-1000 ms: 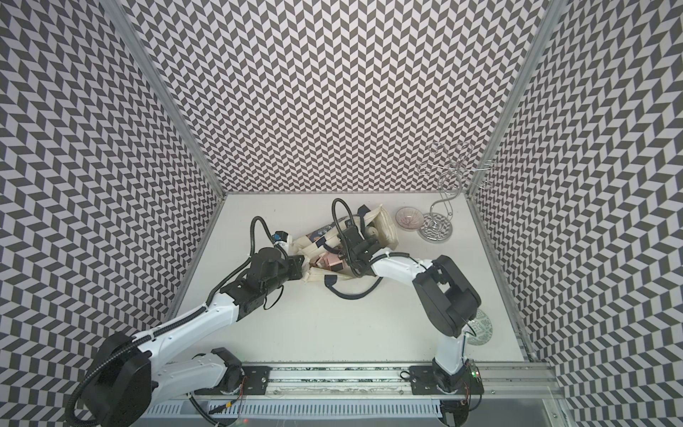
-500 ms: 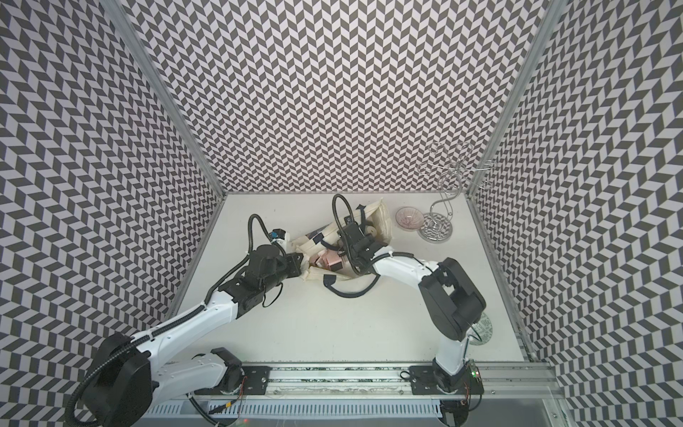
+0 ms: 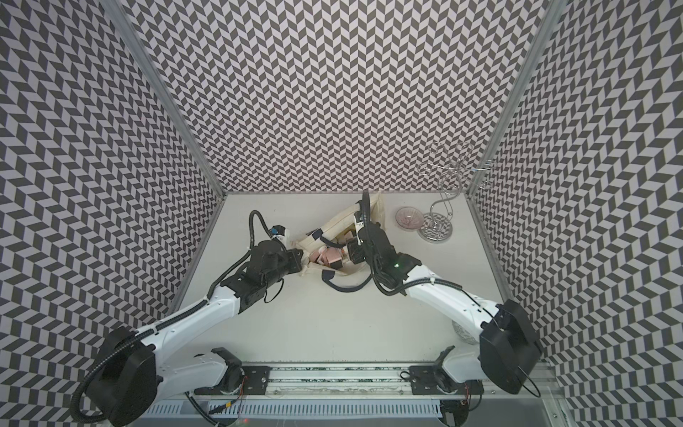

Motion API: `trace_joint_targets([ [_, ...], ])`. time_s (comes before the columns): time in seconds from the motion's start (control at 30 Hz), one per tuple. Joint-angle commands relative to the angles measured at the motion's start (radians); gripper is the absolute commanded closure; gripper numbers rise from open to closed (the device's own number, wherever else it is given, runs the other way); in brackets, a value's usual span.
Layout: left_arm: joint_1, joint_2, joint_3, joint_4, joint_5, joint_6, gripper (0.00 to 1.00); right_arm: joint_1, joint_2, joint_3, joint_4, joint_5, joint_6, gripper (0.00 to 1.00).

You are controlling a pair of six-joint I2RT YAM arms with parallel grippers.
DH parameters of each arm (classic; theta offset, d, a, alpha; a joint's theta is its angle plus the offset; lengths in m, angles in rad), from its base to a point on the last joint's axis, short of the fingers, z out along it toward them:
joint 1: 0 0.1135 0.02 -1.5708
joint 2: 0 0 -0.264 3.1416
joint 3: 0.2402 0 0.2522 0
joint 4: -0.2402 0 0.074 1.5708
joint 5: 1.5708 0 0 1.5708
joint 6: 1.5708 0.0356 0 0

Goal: Take out the pencil sharpeners from the tote bags
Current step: Pick up the pencil sharpener from the canvas bag, then place the pencil sharpener at the center of the board.

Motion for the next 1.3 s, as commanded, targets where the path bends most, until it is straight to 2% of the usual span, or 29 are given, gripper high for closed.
trace_joint_targets([
  [0.0,-0.007,0.009,0.002,-0.051,-0.03,-0.008,1.0,-0.004,-0.031,0.012,0.109,-0.086,0.047,0.57],
  [0.13,0.021,0.016,0.028,-0.081,-0.034,-0.021,1.0,-0.01,-0.024,0.023,0.126,-0.091,0.075,0.57],
  [0.33,0.146,0.034,0.088,-0.128,0.021,-0.049,1.0,-0.022,-0.037,0.102,0.12,-0.091,0.12,0.59],
  [0.5,0.248,0.042,0.147,-0.181,0.005,-0.042,1.0,-0.053,-0.108,0.152,0.111,-0.086,0.169,0.62],
  [0.63,0.287,0.026,0.161,-0.186,-0.008,-0.032,1.0,-0.096,-0.18,0.155,0.087,-0.053,0.225,0.64],
  [0.87,0.329,-0.014,0.123,-0.179,-0.026,-0.057,1.0,-0.228,-0.325,0.03,0.052,0.023,0.311,0.64],
  [1.0,0.368,-0.055,0.104,-0.189,-0.037,-0.096,1.0,-0.31,-0.381,-0.077,0.042,0.01,0.344,0.64],
  [1.13,0.406,-0.103,0.08,-0.168,-0.001,-0.114,1.0,-0.337,-0.376,-0.183,0.076,0.013,0.354,0.64],
  [1.27,0.416,-0.135,0.059,-0.148,0.028,-0.12,1.0,-0.342,-0.288,-0.286,0.174,0.03,0.355,0.64],
])
